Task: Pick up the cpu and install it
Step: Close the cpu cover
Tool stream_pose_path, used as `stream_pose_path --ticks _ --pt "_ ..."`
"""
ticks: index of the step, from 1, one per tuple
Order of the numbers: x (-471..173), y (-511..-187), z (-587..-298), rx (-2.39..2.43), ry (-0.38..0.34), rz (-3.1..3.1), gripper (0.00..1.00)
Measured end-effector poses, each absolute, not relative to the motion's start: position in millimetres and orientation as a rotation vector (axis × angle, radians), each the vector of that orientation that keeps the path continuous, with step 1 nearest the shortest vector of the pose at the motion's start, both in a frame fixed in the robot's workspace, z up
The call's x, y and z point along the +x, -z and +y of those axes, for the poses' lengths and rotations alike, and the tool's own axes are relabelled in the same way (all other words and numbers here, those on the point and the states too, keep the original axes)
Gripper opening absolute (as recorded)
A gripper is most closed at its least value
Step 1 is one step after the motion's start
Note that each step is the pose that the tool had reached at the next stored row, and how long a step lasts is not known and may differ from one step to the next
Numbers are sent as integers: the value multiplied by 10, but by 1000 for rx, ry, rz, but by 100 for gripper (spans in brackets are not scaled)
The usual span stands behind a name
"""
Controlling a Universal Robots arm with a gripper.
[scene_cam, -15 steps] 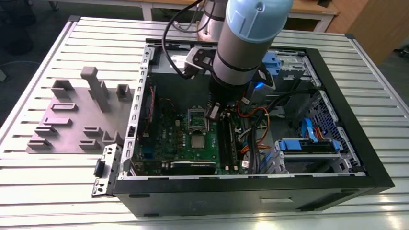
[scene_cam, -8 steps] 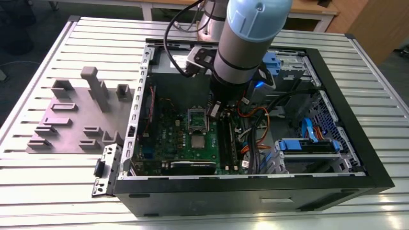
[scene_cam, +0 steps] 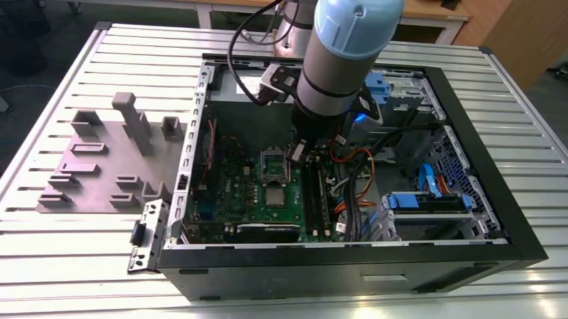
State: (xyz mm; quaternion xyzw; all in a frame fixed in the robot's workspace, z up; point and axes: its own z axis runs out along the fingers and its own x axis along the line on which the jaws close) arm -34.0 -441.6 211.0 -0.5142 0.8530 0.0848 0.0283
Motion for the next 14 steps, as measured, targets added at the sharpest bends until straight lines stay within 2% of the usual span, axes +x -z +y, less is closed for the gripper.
stream_pose_path --ticks 14 --pt "-339 -2086 -4391 -1510 -290 2655 11"
